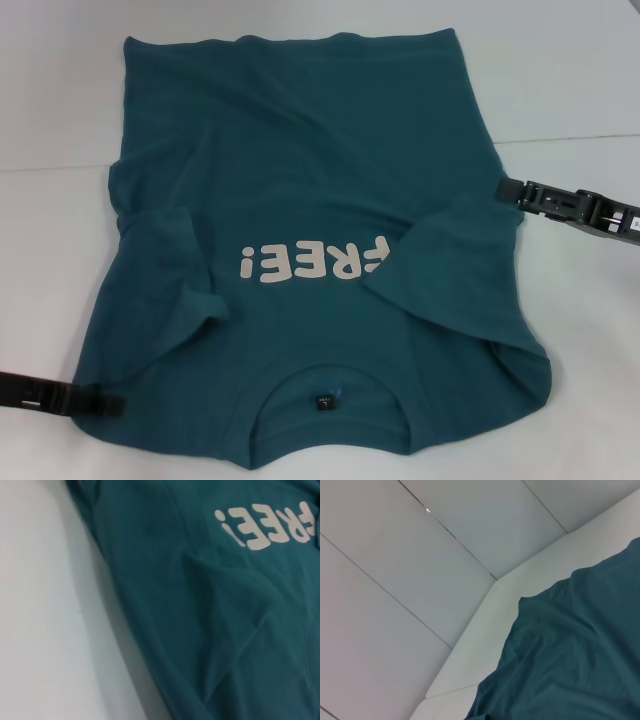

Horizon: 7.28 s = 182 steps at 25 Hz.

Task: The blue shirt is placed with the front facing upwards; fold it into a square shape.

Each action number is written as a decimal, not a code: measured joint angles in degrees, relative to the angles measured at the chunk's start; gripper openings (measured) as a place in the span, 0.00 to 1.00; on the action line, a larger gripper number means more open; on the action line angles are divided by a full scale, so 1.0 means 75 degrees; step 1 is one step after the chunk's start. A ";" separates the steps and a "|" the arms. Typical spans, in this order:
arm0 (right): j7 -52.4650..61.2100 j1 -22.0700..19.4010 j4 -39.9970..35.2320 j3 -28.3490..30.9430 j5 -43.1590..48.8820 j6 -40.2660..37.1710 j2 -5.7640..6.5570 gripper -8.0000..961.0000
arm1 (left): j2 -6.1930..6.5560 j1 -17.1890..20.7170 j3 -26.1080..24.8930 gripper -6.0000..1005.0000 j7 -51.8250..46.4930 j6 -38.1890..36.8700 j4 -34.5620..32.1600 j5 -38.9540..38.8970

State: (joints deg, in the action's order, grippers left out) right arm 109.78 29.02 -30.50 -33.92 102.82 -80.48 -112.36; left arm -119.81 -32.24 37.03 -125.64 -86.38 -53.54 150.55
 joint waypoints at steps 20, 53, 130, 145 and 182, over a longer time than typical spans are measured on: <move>-0.0013 -0.0010 0.0000 0.0000 0.0020 -0.0005 0.0018 0.96 | 0.0002 -0.0003 -0.0026 0.02 -0.0205 0.0092 -0.0034 0.0048; 0.1111 -0.0697 -0.0679 -0.0094 0.2906 -0.0628 0.0117 0.94 | -0.0022 0.0012 -0.0097 0.01 -0.0242 0.0079 0.0013 -0.0028; 0.0122 -0.1651 -0.1028 0.1448 0.3572 -0.1850 0.0059 0.04 | 0.0100 0.0493 -0.1077 0.01 -0.0215 -0.1749 -0.0438 0.0036; -0.0252 -0.2185 -0.0995 0.1783 0.3578 -0.2222 -0.0030 0.05 | 0.0089 0.0707 -0.1518 0.01 0.0148 -0.2431 -0.0434 -0.0075; -0.2100 0.1695 0.0768 0.2421 0.2364 0.3351 -0.0265 0.06 | 0.0688 -0.2232 -0.1444 0.01 0.0922 0.3785 0.3029 -0.3561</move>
State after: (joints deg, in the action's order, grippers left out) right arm 94.03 41.73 -24.74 -15.77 120.55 -55.35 -114.35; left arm -114.65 -48.98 26.20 -118.73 -57.99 -30.82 123.84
